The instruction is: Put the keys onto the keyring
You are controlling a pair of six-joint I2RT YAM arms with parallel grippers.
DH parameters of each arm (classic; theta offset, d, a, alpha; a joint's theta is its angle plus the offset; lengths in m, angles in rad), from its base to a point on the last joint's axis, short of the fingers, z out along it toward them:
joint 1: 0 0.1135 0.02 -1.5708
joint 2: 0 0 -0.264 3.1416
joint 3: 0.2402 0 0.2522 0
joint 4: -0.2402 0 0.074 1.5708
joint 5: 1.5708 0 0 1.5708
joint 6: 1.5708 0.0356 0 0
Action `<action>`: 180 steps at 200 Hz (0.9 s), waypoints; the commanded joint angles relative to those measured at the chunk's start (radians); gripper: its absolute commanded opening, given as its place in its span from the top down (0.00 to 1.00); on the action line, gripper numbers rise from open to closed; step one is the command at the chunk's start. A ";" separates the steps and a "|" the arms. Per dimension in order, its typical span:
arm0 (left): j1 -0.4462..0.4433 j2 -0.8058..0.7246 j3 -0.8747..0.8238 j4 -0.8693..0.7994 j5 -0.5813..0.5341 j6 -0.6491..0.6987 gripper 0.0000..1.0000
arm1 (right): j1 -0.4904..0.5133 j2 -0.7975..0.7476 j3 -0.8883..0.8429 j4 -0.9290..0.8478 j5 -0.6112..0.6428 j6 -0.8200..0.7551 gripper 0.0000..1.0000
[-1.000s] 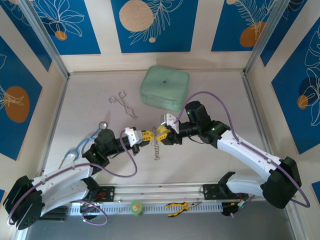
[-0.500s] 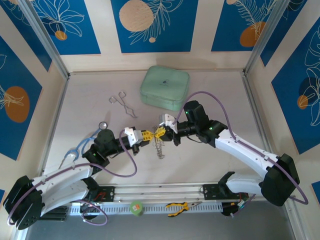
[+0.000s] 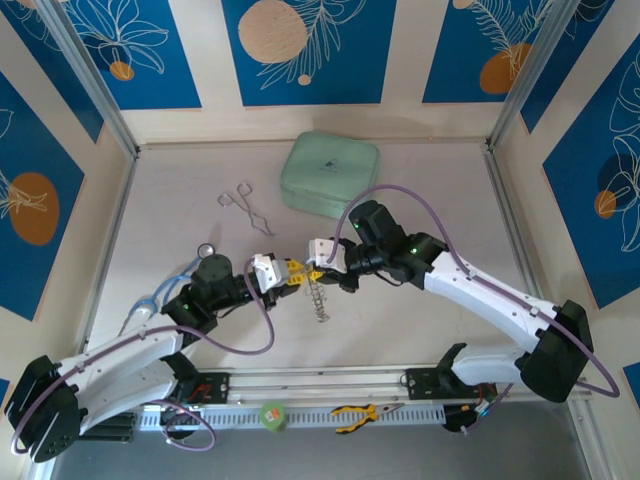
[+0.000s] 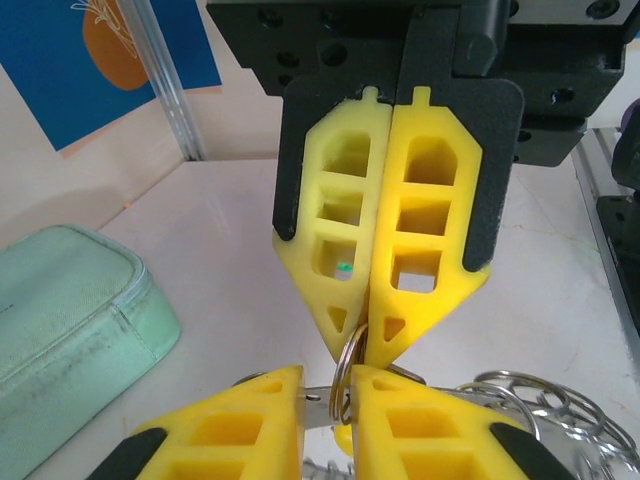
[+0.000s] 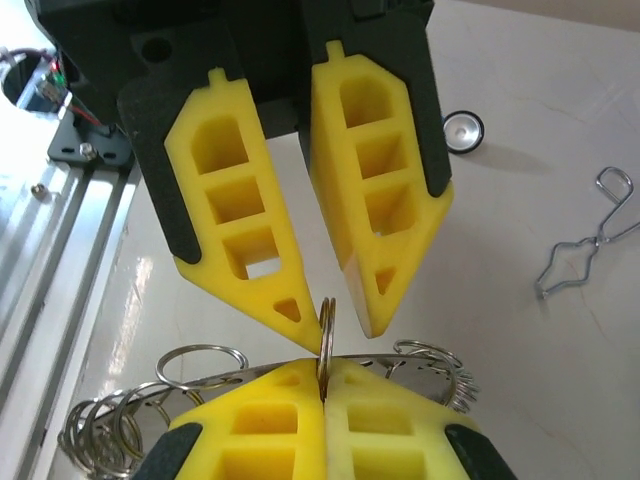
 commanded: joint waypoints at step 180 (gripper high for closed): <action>-0.003 -0.007 -0.087 0.266 0.014 -0.056 1.00 | -0.103 -0.104 -0.153 0.218 -0.219 0.388 0.65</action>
